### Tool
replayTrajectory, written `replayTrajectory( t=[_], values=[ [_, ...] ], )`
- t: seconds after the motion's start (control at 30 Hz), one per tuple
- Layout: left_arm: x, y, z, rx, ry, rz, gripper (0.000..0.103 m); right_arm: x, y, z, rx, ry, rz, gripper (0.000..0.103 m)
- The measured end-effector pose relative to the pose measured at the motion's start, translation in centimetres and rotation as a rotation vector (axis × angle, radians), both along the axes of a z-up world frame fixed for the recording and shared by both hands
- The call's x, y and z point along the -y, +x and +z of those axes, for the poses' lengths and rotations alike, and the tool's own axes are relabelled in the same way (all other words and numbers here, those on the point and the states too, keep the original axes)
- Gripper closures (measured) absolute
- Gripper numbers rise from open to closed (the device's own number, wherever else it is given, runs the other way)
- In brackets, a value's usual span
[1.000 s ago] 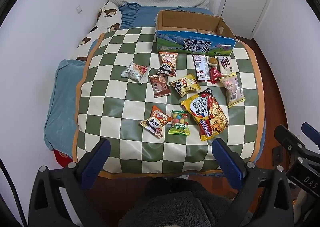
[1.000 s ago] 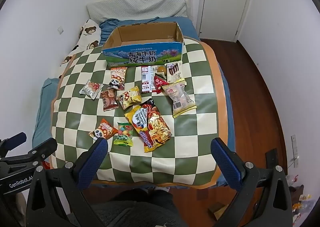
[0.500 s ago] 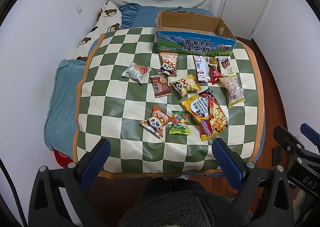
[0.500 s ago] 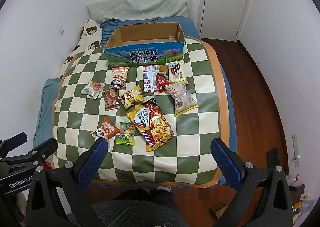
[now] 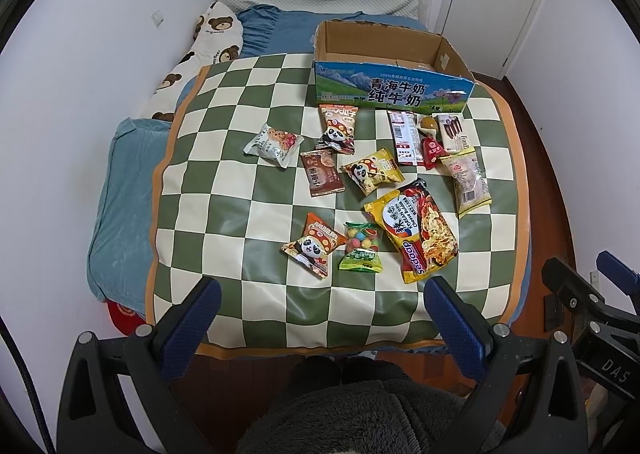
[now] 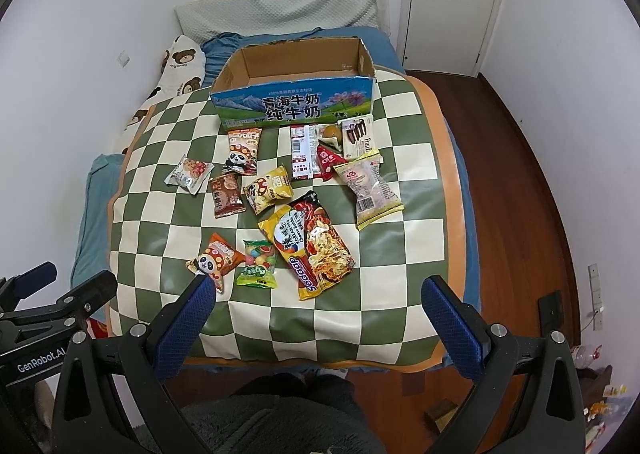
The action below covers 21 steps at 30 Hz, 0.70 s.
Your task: Organize snacks
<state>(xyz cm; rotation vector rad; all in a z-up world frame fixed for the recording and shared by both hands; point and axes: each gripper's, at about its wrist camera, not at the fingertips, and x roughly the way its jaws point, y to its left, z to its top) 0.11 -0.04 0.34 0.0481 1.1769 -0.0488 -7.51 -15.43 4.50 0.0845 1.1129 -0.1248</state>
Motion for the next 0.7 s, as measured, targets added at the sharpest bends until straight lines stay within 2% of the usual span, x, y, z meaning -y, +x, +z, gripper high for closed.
replayTrajectory(
  t=[0.7],
  values=[
    [-0.09, -0.02, -0.07, -0.002, 0.001, -0.001, 0.000, 0.74, 0.69, -0.28, -0.001, 0.011, -0.005, 0.000]
  ],
)
